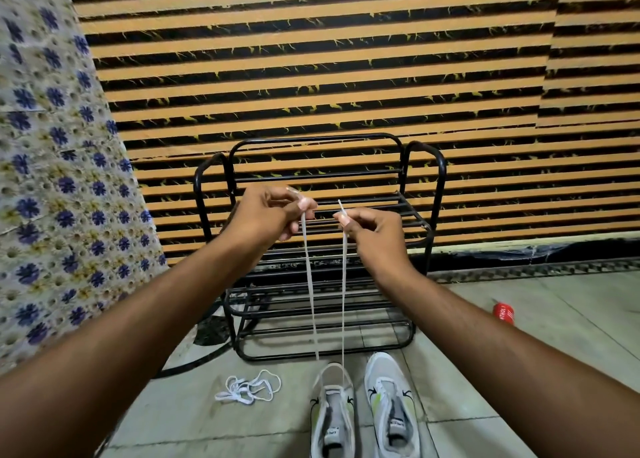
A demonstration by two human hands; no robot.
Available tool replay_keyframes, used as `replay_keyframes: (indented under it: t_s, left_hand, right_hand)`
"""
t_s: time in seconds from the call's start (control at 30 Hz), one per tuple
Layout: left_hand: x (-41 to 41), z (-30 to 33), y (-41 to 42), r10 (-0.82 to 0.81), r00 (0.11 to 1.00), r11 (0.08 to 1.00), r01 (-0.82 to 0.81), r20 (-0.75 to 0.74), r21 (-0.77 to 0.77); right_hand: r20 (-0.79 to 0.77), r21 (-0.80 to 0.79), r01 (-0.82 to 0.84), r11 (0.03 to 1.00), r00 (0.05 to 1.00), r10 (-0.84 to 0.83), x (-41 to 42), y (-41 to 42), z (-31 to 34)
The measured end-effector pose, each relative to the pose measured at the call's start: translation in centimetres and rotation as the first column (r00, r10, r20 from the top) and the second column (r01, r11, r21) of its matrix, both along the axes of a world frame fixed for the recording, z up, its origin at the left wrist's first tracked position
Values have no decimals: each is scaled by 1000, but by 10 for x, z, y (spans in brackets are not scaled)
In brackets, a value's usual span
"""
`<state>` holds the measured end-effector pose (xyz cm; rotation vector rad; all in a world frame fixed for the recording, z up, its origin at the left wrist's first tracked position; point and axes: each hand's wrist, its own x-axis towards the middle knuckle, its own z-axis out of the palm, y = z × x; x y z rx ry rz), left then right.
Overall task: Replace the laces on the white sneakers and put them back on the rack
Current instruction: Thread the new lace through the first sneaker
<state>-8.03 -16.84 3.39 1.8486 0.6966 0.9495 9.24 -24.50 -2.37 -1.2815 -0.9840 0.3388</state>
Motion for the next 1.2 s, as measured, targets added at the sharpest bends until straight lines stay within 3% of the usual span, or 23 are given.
replay_keyframes:
  t_s: [0.23,0.43,0.9,1.2]
  left_hand:
    - [5,-2,-3,46,983,999,-50,178,19]
    - [6,2,-4,73,971,995,-88,226,57]
    - [10,2,-9,135,963,983,-159,232,89]
    - [8,0,-9,112,985,982,-130,133,140]
  right_hand:
    - [-33,75,-11,997,999,14,-4,-1,1]
    - [-73,92,-26,995,997,33,-11,-1,2]
    - [-182,111,-24,994,982,44,-15,-2,1]
    - [-186,108,-51,993,980,71,-11,-3,-1]
